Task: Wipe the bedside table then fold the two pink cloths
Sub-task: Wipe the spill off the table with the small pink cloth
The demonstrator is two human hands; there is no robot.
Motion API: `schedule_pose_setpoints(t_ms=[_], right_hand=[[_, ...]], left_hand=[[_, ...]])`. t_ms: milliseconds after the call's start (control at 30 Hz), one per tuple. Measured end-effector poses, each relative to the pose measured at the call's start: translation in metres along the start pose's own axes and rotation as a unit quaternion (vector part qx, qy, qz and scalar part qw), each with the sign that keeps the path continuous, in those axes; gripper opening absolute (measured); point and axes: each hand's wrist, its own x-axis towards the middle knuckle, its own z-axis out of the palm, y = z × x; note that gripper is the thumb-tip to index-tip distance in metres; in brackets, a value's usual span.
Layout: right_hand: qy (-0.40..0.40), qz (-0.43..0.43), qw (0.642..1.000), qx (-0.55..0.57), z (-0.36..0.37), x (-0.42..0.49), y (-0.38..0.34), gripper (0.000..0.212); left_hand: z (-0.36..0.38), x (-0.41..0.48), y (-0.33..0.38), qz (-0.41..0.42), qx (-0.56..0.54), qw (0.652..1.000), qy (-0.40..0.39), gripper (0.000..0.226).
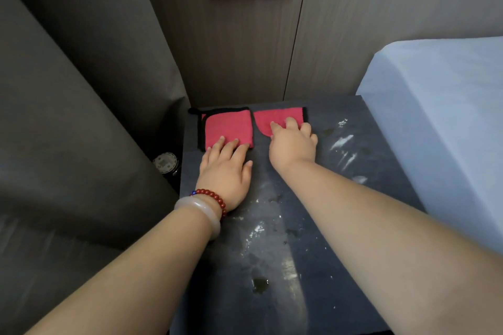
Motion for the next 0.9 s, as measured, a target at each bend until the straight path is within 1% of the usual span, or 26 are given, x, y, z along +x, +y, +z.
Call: schedule_pose_setpoints(t_ms=[67, 133, 200, 267, 333, 400, 500, 567, 600, 633, 667, 700, 733, 767, 833, 900], right_hand=[[0.013, -0.017, 1.0, 0.016, -0.006, 0.001, 0.006, 0.055], [0.048, -0.023, 0.997, 0.061, -0.01, 0.002, 0.017, 0.055], [0.11, -0.025, 0.987, 0.114, -0.012, -0.002, 0.031, 0.052], [0.174, -0.021, 0.97, 0.169, -0.014, -0.009, 0.046, 0.048], [0.215, -0.014, 0.954, 0.207, -0.016, -0.015, 0.06, 0.044], [0.234, -0.011, 0.948, 0.217, -0.02, -0.017, 0.071, 0.042], [0.262, -0.035, 0.94, 0.215, -0.026, -0.011, 0.075, 0.043], [0.243, -0.056, 0.947, 0.202, -0.024, -0.003, 0.07, 0.046], [0.208, -0.065, 0.959, 0.181, -0.021, -0.001, 0.068, 0.048], [0.152, -0.068, 0.975, 0.145, -0.016, 0.0, 0.066, 0.05], [0.096, -0.06, 0.989, 0.099, -0.011, 0.0, 0.064, 0.05], [0.062, -0.049, 0.995, 0.056, -0.007, 0.0, 0.062, 0.047], [0.056, -0.039, 0.997, 0.029, -0.005, -0.001, 0.062, 0.043], [0.069, -0.029, 0.997, 0.017, -0.005, -0.001, 0.06, 0.041], [0.088, -0.018, 0.996, 0.011, -0.005, 0.002, 0.055, 0.044], [0.074, -0.011, 0.997, 0.014, -0.001, 0.011, 0.052, 0.04]], left_hand=[[-0.001, 0.004, 0.002, 0.0, -0.009, 1.0, 0.003, 0.05], [-0.003, 0.011, 0.004, 0.0, -0.016, 1.0, 0.006, 0.051], [-0.005, 0.019, 0.006, 0.0, -0.012, 1.0, 0.008, 0.052], [-0.006, 0.029, 0.01, 0.001, -0.005, 1.0, -0.002, 0.053], [-0.007, 0.039, 0.013, 0.003, 0.009, 1.0, -0.015, 0.053], [-0.006, 0.051, 0.016, 0.007, 0.023, 0.999, -0.023, 0.054], [-0.001, 0.066, 0.016, 0.004, 0.042, 0.999, -0.032, 0.055], [0.005, 0.068, 0.014, 0.0, 0.066, 0.997, -0.047, 0.058], [0.009, 0.067, 0.013, -0.001, 0.074, 0.996, -0.044, 0.059], [0.012, 0.066, 0.011, 0.0, 0.072, 0.997, -0.036, 0.06], [0.014, 0.065, 0.01, -0.001, 0.061, 0.998, -0.024, 0.062], [0.015, 0.064, 0.009, -0.004, 0.047, 0.999, -0.013, 0.064], [0.015, 0.063, 0.009, -0.008, 0.035, 0.999, -0.003, 0.066], [0.015, 0.063, 0.01, -0.013, 0.029, 0.999, 0.004, 0.067], [0.015, 0.064, 0.011, -0.018, 0.033, 0.999, 0.011, 0.067], [0.016, 0.065, 0.012, -0.018, 0.04, 0.999, 0.012, 0.066]])
